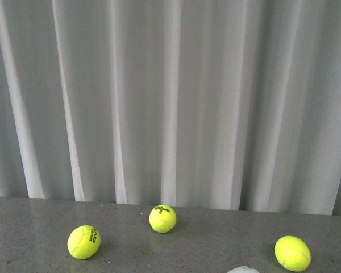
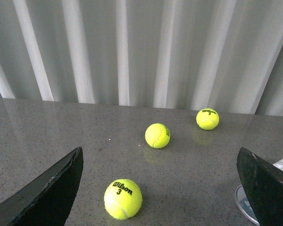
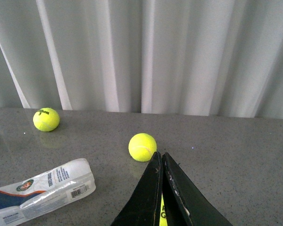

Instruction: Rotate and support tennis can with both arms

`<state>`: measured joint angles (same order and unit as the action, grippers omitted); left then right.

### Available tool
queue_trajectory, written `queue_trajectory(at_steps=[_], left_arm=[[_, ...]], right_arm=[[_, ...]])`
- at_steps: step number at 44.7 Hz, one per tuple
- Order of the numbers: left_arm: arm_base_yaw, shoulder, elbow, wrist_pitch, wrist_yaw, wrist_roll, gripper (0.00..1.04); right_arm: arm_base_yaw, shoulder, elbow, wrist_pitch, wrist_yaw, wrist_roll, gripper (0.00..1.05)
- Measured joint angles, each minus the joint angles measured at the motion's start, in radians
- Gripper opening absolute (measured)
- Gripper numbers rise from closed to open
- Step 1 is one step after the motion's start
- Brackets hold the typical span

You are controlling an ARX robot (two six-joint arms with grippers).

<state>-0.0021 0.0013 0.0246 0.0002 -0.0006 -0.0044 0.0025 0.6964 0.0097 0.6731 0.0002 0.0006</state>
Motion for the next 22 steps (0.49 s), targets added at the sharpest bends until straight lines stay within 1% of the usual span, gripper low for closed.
queue_trajectory(at_steps=[14, 22], left_arm=[[0.0, 0.0, 0.0, 0.0, 0.0, 0.0, 0.98], [0.0, 0.0, 0.0, 0.0, 0.0, 0.0, 0.98]], right_arm=[[0.0, -0.249, -0.005, -0.229, -0.001, 0.0, 0.03], [0.0, -0.328, -0.005, -0.304, -0.001, 0.0, 0.03]])
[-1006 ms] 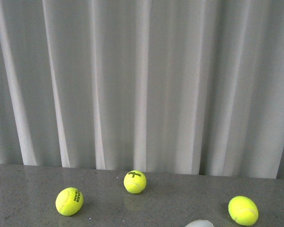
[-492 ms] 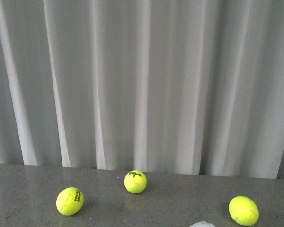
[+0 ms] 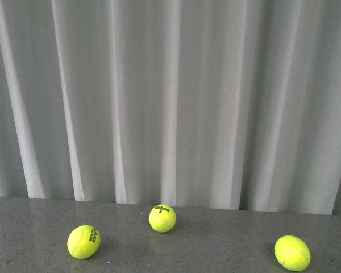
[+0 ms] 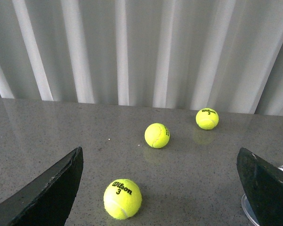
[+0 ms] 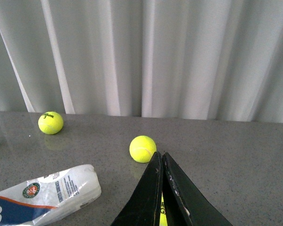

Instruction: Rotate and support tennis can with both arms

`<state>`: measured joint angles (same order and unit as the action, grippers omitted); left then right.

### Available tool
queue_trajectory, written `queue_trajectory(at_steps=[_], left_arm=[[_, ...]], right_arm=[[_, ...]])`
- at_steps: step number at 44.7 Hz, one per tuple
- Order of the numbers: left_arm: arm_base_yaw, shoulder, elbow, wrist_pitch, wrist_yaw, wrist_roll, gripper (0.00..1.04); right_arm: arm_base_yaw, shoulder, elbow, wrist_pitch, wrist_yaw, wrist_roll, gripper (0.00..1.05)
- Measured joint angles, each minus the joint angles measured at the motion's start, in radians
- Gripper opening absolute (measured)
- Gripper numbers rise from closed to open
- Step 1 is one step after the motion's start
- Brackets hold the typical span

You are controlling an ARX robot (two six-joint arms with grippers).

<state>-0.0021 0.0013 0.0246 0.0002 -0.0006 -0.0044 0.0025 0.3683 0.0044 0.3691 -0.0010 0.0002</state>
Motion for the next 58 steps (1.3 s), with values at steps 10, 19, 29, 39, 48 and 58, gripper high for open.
queue_trajectory(at_steps=[10, 19, 29, 39, 48, 58], left_arm=[[0.0, 0.0, 0.0, 0.0, 0.0, 0.0, 0.98], [0.0, 0.0, 0.0, 0.0, 0.0, 0.0, 0.98], [0.0, 0.0, 0.0, 0.0, 0.0, 0.0, 0.98], [0.0, -0.001, 0.0, 0.0, 0.0, 0.0, 0.98], [0.0, 0.0, 0.0, 0.0, 0.0, 0.0, 0.98], [0.0, 0.0, 0.0, 0.0, 0.0, 0.0, 0.98]], right_arm=[[0.0, -0.077, 0.0, -0.074, 0.0, 0.0, 0.03], [0.0, -0.14, 0.0, -0.138, 0.0, 0.0, 0.03], [0.0, -0.251, 0.001, -0.267, 0.0, 0.0, 0.03], [0.0, -0.363, 0.0, -0.367, -0.001, 0.0, 0.03], [0.0, -0.363, 0.0, -0.367, -0.001, -0.001, 0.25], [0.0, -0.364, 0.0, -0.368, -0.001, -0.001, 0.75]])
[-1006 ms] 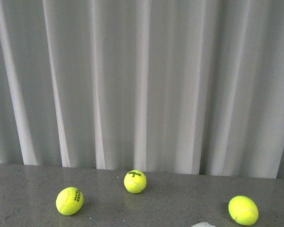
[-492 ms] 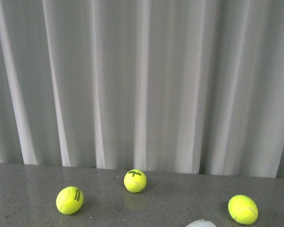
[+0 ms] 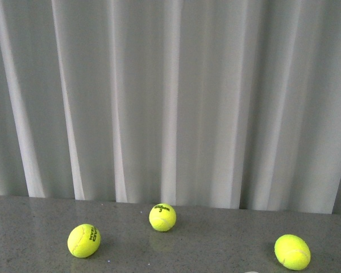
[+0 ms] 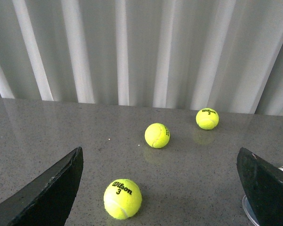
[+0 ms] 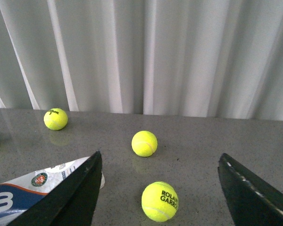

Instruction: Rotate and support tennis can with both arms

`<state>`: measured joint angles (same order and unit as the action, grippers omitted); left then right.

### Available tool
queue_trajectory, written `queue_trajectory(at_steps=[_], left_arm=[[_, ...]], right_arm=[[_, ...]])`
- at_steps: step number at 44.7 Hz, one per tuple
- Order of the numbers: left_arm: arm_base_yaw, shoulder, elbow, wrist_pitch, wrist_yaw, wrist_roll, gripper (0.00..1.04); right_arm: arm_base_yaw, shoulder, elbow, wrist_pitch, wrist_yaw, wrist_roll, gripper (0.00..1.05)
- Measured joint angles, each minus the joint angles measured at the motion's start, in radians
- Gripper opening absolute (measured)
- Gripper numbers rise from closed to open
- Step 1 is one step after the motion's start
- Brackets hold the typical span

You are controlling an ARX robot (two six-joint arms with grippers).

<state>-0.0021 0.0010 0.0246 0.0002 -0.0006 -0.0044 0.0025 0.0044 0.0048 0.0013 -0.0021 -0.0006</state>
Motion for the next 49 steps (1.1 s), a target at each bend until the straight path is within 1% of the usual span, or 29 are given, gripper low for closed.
queue_trajectory(at_steps=[2, 5, 6, 9, 35, 37, 38, 39, 40, 41, 43, 45, 49], left_arm=[[0.0, 0.0, 0.0, 0.0, 0.0, 0.0, 0.98], [0.0, 0.0, 0.0, 0.0, 0.0, 0.0, 0.98], [0.0, 0.0, 0.0, 0.0, 0.0, 0.0, 0.98], [0.0, 0.0, 0.0, 0.0, 0.0, 0.0, 0.98], [0.002, 0.006, 0.002, -0.006, 0.01, -0.01, 0.98], [0.043, 0.121, 0.066, -0.154, 0.152, -0.113, 0.98], [0.056, 0.188, 0.089, -0.171, 0.203, -0.145, 0.98], [0.071, 0.3, 0.116, -0.151, 0.27, -0.209, 0.98], [0.087, 0.413, 0.135, -0.098, 0.332, -0.257, 0.98], [0.098, 0.485, 0.147, -0.055, 0.373, -0.285, 0.98], [0.121, 0.705, 0.188, 0.085, 0.497, -0.344, 0.98], [0.13, 0.877, 0.22, 0.204, 0.584, -0.382, 0.98], [0.133, 1.1, 0.259, 0.351, 0.662, -0.419, 0.98]], right_arm=[[0.0, 0.0, 0.0, 0.0, 0.0, 0.0, 0.82], [0.0, 0.0, 0.0, 0.0, 0.0, 0.0, 0.98], [0.0, 0.0, 0.0, 0.0, 0.0, 0.0, 1.0], [0.0, 0.0, 0.0, 0.0, 0.0, 0.0, 0.97], [0.0, 0.0, 0.0, 0.0, 0.0, 0.0, 0.98], [0.0, 0.0, 0.0, 0.0, 0.0, 0.0, 0.98], [0.0, 0.0, 0.0, 0.0, 0.001, 0.0, 0.98], [-0.001, 0.0, 0.0, 0.0, -0.002, 0.0, 0.98], [-0.001, 0.0, 0.0, 0.0, -0.003, 0.0, 0.98], [0.0, -0.001, 0.0, 0.0, 0.0, 0.0, 0.98], [-0.001, 0.0, 0.0, 0.0, 0.0, 0.0, 0.98], [-0.002, 0.0, 0.0, 0.0, 0.0, 0.0, 0.98], [-0.002, -0.001, 0.0, -0.001, 0.0, 0.0, 0.98]])
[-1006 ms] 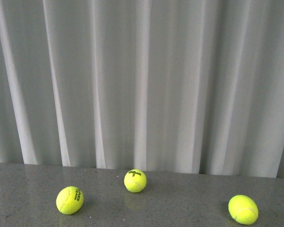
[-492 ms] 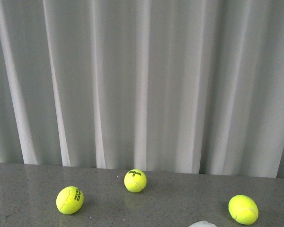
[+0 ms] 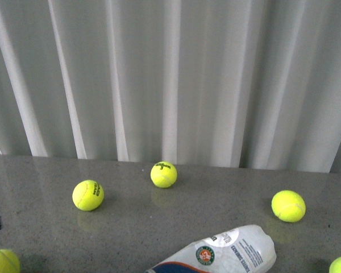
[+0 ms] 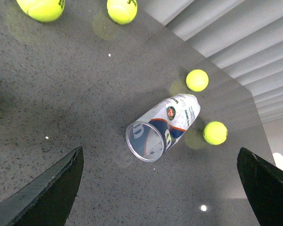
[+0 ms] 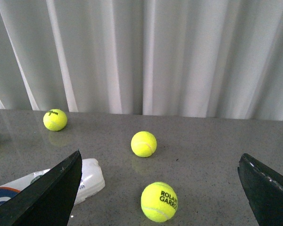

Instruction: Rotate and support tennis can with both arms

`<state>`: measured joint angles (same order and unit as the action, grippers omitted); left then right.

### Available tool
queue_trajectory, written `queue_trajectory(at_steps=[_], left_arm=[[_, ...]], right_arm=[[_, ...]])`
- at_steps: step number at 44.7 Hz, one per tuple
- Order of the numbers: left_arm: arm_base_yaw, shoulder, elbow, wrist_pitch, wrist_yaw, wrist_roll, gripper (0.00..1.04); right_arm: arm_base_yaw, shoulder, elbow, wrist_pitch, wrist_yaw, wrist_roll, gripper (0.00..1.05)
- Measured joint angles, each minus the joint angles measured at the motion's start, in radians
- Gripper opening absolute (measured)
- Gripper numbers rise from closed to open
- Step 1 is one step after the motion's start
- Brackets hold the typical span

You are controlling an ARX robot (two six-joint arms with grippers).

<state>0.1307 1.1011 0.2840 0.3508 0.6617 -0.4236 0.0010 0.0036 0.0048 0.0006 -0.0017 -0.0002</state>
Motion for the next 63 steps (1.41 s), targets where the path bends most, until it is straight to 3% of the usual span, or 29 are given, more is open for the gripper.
queue_trajectory(at_steps=[3, 12, 18, 50, 63], left_arm=[[-0.006, 0.195, 0.043, 0.106, 0.045, -0.019, 0.98], [-0.064, 0.571, 0.167, 0.215, 0.139, -0.05, 0.98], [-0.128, 0.72, 0.238, 0.273, 0.137, -0.086, 0.98], [-0.382, 0.945, 0.38, 0.396, 0.077, -0.276, 0.98], [-0.431, 1.003, 0.473, 0.388, 0.048, -0.314, 0.98]], right_arm=[[0.0, 0.0, 0.0, 0.0, 0.0, 0.0, 0.98], [0.0, 0.0, 0.0, 0.0, 0.0, 0.0, 0.98], [0.0, 0.0, 0.0, 0.0, 0.0, 0.0, 0.98], [0.0, 0.0, 0.0, 0.0, 0.0, 0.0, 0.98], [0.0, 0.0, 0.0, 0.0, 0.0, 0.0, 0.98]])
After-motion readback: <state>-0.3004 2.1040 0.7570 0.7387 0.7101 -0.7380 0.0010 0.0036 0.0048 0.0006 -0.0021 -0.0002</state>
